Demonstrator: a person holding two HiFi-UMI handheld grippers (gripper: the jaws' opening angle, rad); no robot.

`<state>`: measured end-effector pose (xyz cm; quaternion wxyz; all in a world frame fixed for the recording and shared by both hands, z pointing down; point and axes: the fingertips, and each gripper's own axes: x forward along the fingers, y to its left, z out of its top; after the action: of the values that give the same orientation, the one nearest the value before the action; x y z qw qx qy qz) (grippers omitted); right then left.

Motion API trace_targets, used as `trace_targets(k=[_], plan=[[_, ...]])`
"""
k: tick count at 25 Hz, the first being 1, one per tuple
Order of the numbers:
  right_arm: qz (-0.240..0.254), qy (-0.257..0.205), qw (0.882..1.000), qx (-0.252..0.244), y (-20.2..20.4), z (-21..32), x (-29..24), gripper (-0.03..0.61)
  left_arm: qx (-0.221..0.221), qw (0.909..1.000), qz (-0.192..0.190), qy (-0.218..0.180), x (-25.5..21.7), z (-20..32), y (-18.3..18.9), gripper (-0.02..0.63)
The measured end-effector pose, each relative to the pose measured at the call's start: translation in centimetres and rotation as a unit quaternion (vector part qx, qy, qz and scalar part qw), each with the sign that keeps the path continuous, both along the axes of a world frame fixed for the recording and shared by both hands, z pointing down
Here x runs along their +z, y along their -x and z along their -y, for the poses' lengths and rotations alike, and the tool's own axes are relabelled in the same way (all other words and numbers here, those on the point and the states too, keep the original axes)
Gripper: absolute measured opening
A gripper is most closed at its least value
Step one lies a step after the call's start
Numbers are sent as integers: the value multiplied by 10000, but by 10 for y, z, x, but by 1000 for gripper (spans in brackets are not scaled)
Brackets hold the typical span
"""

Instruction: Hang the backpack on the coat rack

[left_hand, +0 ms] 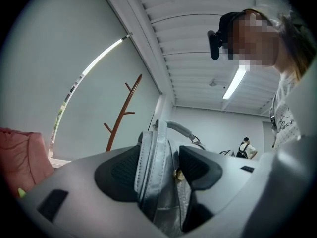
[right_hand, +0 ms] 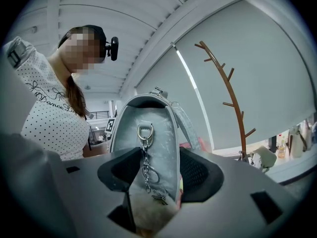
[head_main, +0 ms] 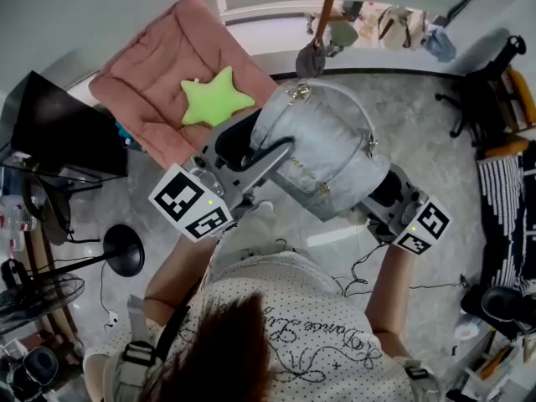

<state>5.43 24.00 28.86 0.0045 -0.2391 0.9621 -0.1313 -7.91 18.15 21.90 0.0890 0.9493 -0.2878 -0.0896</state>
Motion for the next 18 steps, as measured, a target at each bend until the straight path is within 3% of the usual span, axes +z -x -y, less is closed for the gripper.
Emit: trace_targets(k=[9,18], plan=[[95,81,9993,353,35,59,-3,250,276,9996,1,-3,-3,68,31,239],[89,214,9995,224,32,91,8,252,98,9996,-75,253,14,98,33,238]])
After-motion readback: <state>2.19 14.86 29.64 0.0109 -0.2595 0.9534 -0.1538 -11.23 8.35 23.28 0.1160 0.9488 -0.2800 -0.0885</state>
